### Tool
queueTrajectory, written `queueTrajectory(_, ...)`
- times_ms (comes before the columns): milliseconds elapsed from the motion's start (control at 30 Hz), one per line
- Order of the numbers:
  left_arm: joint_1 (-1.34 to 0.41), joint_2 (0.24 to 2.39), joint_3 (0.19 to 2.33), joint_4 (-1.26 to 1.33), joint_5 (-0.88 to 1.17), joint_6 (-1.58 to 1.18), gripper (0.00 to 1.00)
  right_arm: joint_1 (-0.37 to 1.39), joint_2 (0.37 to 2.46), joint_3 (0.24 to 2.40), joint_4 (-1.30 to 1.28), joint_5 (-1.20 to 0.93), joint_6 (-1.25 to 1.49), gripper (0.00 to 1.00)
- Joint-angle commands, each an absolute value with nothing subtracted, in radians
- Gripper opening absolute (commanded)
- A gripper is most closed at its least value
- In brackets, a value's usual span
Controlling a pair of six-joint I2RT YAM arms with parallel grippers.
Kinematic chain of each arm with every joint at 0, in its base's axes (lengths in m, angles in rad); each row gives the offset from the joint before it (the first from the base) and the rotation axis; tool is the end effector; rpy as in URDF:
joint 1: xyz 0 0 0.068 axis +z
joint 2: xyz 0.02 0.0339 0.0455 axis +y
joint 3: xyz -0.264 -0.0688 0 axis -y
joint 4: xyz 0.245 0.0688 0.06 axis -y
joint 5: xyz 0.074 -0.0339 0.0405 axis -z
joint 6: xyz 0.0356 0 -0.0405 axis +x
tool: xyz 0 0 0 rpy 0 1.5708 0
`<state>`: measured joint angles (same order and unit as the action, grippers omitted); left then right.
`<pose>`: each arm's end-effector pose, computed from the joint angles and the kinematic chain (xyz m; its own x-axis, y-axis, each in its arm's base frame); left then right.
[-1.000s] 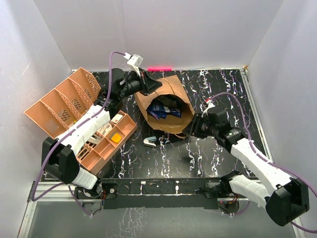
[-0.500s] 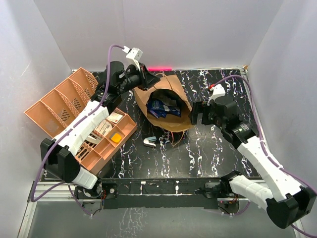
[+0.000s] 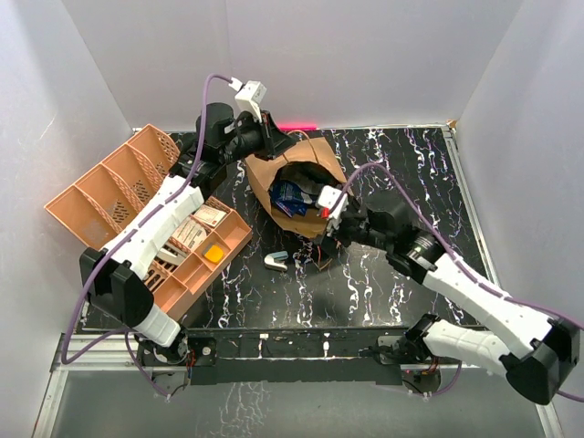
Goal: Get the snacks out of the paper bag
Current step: Pick up the snack from the paper bag.
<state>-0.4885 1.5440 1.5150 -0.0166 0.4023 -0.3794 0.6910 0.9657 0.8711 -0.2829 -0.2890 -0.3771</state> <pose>0.3168 -0.1842 0.4254 -0.3252 -0.2131 -0.9213 0.7070 0.5922 -0.3866 0.1630 0.1480 0.3274 0.0360 -0.4282 -0.9030 -0.8624 0.4433 -0.2446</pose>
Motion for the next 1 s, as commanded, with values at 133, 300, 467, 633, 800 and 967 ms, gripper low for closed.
queueTrajectory(133, -0.488, 1.547, 1.566, -0.038, 0.396, -0.401, 0.00, 0.696, 1.154, 0.864, -0.061, -0.153, -0.755, 0.69)
queueTrajectory(300, -0.487, 1.546, 1.582, -0.067, 0.378, -0.395, 0.00, 0.696, 1.245, 0.795, 0.149, -0.110, -0.862, 0.62)
queueTrajectory(467, -0.488, 1.552, 1.601, -0.079, 0.385, -0.406, 0.00, 0.696, 1.392, 0.802, 0.265, -0.038, -0.923, 0.61)
queueTrajectory(633, -0.486, 1.557, 1.619, -0.098, 0.380, -0.410, 0.00, 0.695, 1.518, 0.801, 0.480, 0.049, -0.948, 0.57)
queueTrajectory(800, -0.486, 1.562, 1.634, -0.114, 0.380, -0.413, 0.00, 0.673, 1.610, 0.838, 0.538, 0.025, -0.976, 0.57)
queueTrajectory(967, -0.486, 1.568, 1.641, -0.126, 0.376, -0.414, 0.00, 0.645, 1.678, 0.868, 0.605, 0.001, -0.974, 0.55)
